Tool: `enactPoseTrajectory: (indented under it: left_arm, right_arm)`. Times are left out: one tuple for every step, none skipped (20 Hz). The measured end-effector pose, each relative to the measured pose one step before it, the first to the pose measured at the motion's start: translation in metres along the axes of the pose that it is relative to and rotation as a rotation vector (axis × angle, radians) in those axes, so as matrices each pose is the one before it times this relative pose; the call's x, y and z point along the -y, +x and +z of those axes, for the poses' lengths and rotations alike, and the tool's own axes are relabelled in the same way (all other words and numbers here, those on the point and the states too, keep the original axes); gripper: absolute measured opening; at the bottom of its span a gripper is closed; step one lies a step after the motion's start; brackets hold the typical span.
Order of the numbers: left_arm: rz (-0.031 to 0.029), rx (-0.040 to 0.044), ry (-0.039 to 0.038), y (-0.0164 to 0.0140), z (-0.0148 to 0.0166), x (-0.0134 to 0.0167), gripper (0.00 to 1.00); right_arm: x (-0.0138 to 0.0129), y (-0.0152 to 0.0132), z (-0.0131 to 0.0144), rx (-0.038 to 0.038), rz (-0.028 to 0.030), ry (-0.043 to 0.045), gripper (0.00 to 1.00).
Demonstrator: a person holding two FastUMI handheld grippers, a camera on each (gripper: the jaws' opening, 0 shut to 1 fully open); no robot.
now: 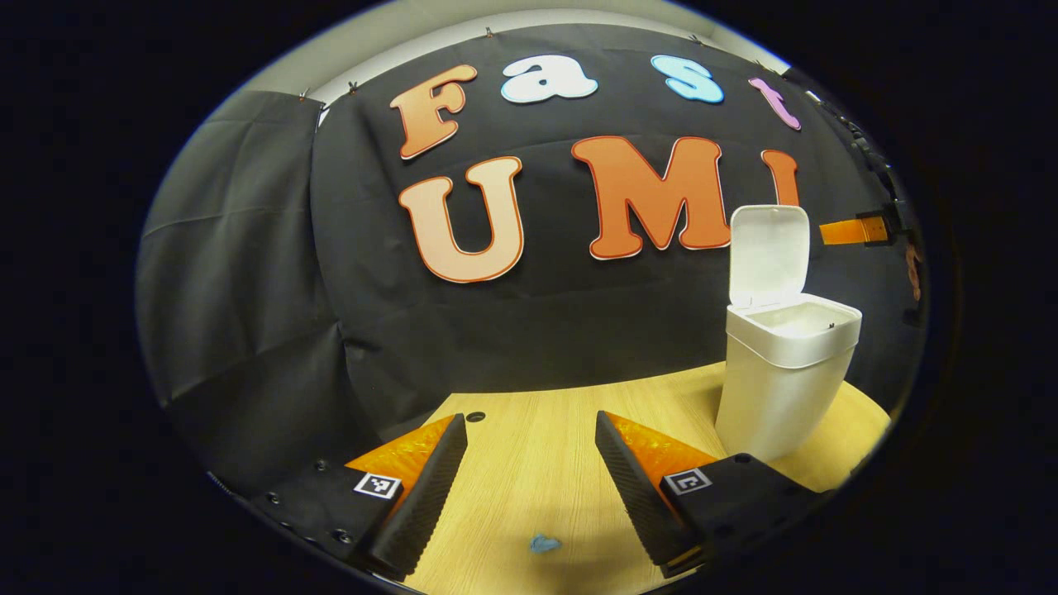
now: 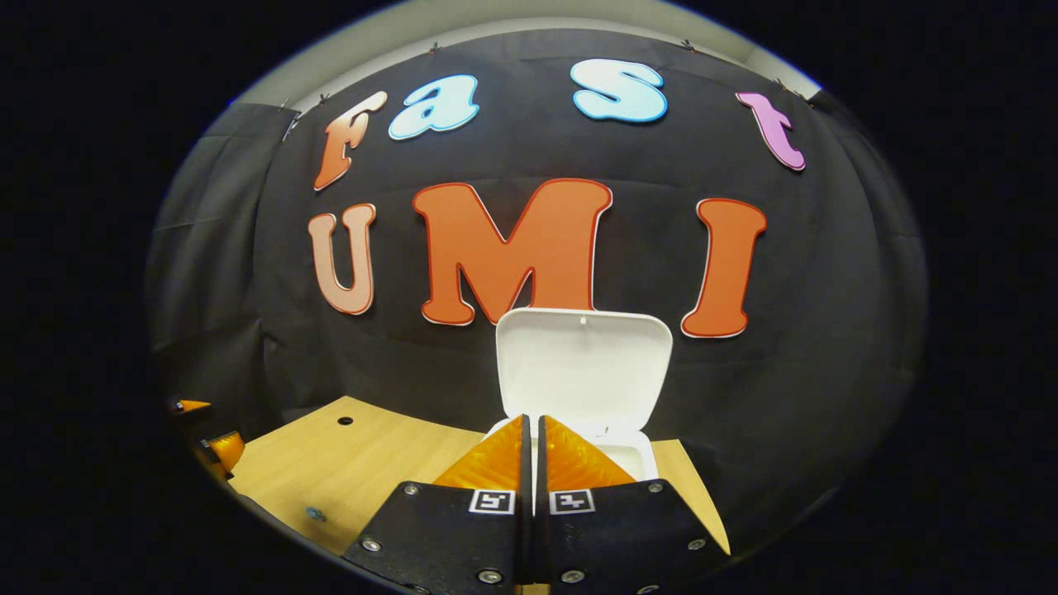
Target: Press the lid of the desktop garbage bin to open it, pick up the crumpled paper on the desktop and throw it into the bin, then pick up the pop can on the desktop and drop it into the bin, and finally close the garbage bin lid.
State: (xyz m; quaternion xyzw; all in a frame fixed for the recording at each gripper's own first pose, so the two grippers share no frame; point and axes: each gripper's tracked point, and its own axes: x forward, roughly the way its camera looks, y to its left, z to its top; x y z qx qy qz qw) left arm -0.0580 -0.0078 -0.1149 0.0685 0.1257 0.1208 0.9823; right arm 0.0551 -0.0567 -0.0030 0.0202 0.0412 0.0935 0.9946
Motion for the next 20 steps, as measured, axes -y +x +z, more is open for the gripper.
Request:
enactPoseTrajectory:
  left_arm:
    - [-0.00148,-0.00052,-0.00157,-0.00004,-0.00292,0.00102,0.96]
    - [-0.00264,0.00117,0.00059,-0.00118,0.00044,-0.00025,0.96]
    - [-0.00477,0.00159,0.00045,0.00124,0.00065,0.00031,0.99]
    - [-0.00341,0.00108,0.00057,0.00238,0.00069,-0.00161,0.99]
    - [-0.00473,-0.00175,-0.00144,0.00213,-0.00059,-0.00194,0.96]
    - [-0.00638,-0.00416,-0.00407,0.00269,-0.00081,-0.00116,0.99]
    - [-0.00826,-0.00358,-0.00551,0.00174,-0.00191,-0.00252,0.99]
    - [-0.01522,-0.00046,-0.00158,0.00229,-0.00079,-0.00107,0.99]
    - [-0.01137,-0.00538,0.0054,0.0037,-0.00242,-0.00309,0.99]
    - [-0.01473,-0.01315,0.00316,0.00592,-0.00404,-0.00444,0.99]
    - [-0.01314,-0.00733,-0.00455,0.00406,-0.00069,-0.00287,0.99]
    - [-0.01884,-0.00625,-0.00846,0.00513,-0.00051,-0.00304,0.99]
    - [-0.01535,-0.01116,-0.00454,0.00445,-0.00399,-0.00253,0.99]
    - [-0.01085,-0.0125,-0.00369,0.00559,-0.00331,-0.00307,0.99]
    - [-0.01695,-0.01371,-0.00716,0.00355,-0.00476,-0.00237,0.99]
    - [-0.01741,-0.01148,-0.00753,0.00444,-0.00326,-0.00205,1.0]
    - [-0.01927,-0.01619,-0.0056,0.00439,-0.00468,-0.00011,0.99]
    - [-0.01728,-0.02077,-0.00368,0.00374,-0.0045,-0.0001,0.99]
    - [-0.01783,-0.02055,-0.00504,0.00477,-0.00698,-0.00313,1.0]
    - [-0.02327,-0.02051,-0.00835,0.00459,-0.00575,0.00009,0.99]
  right_arm:
    - [-0.00528,-0.00126,-0.00429,-0.00018,0.01495,-0.00433,0.01]
    - [-0.00465,-0.0023,-0.0038,-0.00222,0.01198,-0.00251,0.01]
    - [-0.00487,-0.0015,-0.00554,-0.00824,0.00873,0.00046,0.01]
    - [-0.006,-0.0023,-0.00427,-0.00392,0.00756,0.00519,0.01]
    - [-0.00882,0.00022,-0.00609,-0.0071,0.01837,0.00746,0.01]
    - [-0.00944,-0.00104,-0.00609,-0.00885,0.01701,0.00346,0.01]
    - [-0.00765,-0.00212,-0.00624,-0.01177,0.00662,-0.0037,0.04]
    - [-0.00651,-0.00017,-0.00628,-0.00884,0.00599,-0.00791,0.07]
    - [-0.00849,0.00033,-0.00635,-0.01002,0.00679,-0.00683,0.09]
    - [-0.00949,-0.00068,-0.00694,-0.01439,0.00908,-0.00194,0.09]
    - [-0.01125,-0.00205,-0.00625,-0.01093,0.01055,0.00313,0.15]
    - [-0.01136,-0.00053,-0.00622,-0.00822,0.01036,0.00366,0.19]
    - [-0.00854,-0.0002,-0.0063,-0.0097,0.00273,-0.00316,0.29]
    - [-0.00485,0.00066,-0.00676,-0.01345,-0.00725,-0.00753,0.3]
    - [-0.00615,-0.00068,-0.00722,-0.01394,-0.0057,-0.0056,0.5]
    - [-0.00694,0.00072,-0.00582,-0.00824,-0.00013,0.00101,0.54]
    - [-0.0081,0.00003,-0.00529,-0.01234,0.00924,0.00359,0.59]
    - [-0.00805,0.00073,-0.00718,-0.02066,0.00649,0.00049,0.61]
    - [-0.00631,-0.00064,-0.01044,-0.0241,0.00693,-0.00468,0.69]
    - [-0.00521,0.00065,-0.00772,-0.01834,0.00015,-0.00995,0.73]
